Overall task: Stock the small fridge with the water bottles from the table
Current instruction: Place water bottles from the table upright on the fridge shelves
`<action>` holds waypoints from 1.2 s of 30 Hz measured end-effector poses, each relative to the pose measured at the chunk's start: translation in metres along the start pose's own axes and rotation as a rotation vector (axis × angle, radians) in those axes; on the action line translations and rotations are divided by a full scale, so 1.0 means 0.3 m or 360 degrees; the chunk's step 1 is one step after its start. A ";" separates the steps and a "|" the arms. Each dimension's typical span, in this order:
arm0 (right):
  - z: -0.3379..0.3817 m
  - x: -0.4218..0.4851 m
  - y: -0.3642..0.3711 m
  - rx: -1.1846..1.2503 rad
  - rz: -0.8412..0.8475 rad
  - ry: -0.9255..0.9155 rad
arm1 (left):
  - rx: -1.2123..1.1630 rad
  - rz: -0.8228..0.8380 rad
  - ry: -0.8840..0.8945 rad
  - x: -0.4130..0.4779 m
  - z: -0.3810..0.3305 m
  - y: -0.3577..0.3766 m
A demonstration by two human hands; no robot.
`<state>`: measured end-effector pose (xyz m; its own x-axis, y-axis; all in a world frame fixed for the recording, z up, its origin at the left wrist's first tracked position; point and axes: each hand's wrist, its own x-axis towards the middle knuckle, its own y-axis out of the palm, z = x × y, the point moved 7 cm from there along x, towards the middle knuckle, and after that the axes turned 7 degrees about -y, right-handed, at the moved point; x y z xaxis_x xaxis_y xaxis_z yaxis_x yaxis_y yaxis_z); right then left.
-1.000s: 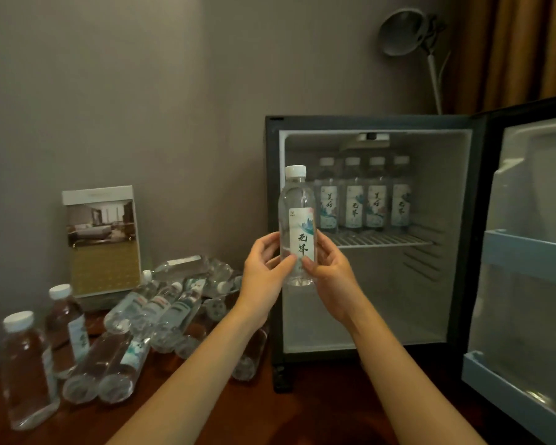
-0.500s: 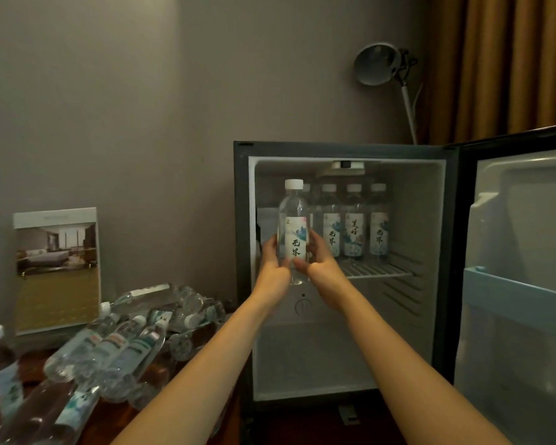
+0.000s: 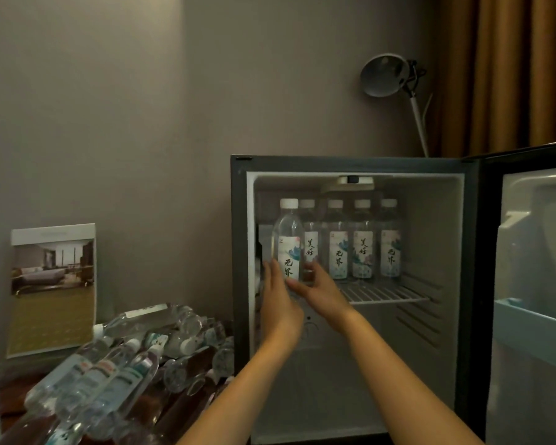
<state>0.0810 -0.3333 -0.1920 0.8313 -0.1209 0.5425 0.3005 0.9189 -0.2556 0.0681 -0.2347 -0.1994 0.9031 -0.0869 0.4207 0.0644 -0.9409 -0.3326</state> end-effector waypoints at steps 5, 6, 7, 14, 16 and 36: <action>-0.001 0.022 -0.023 -0.0035 -0.0120 -0.0017 | 0.0067 -0.0055 0.0111 0.001 0.017 0.004; -0.008 0.029 -0.023 -0.0057 -0.0147 0.0000 | 0.0060 -0.0047 0.0114 0.004 0.019 0.005; -0.012 0.033 -0.021 -0.0074 -0.0170 0.0018 | 0.0069 -0.0036 0.0106 0.011 0.020 0.006; -0.031 0.053 -0.029 -0.0345 -0.0459 0.0043 | 0.0363 0.0081 -0.0017 0.059 0.015 0.032; -0.032 0.056 -0.023 -0.0380 -0.0483 -0.0005 | 0.0386 0.0113 -0.0043 0.075 0.020 0.038; -0.076 0.099 0.001 -0.0133 -0.0196 0.0135 | 0.0236 0.0181 -0.0064 0.127 0.017 0.038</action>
<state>0.1165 -0.3452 -0.1943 0.8212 -0.2653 0.5052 0.4374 0.8613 -0.2587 0.1055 -0.2471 -0.1914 0.9242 -0.1739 0.3400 0.0201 -0.8669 -0.4981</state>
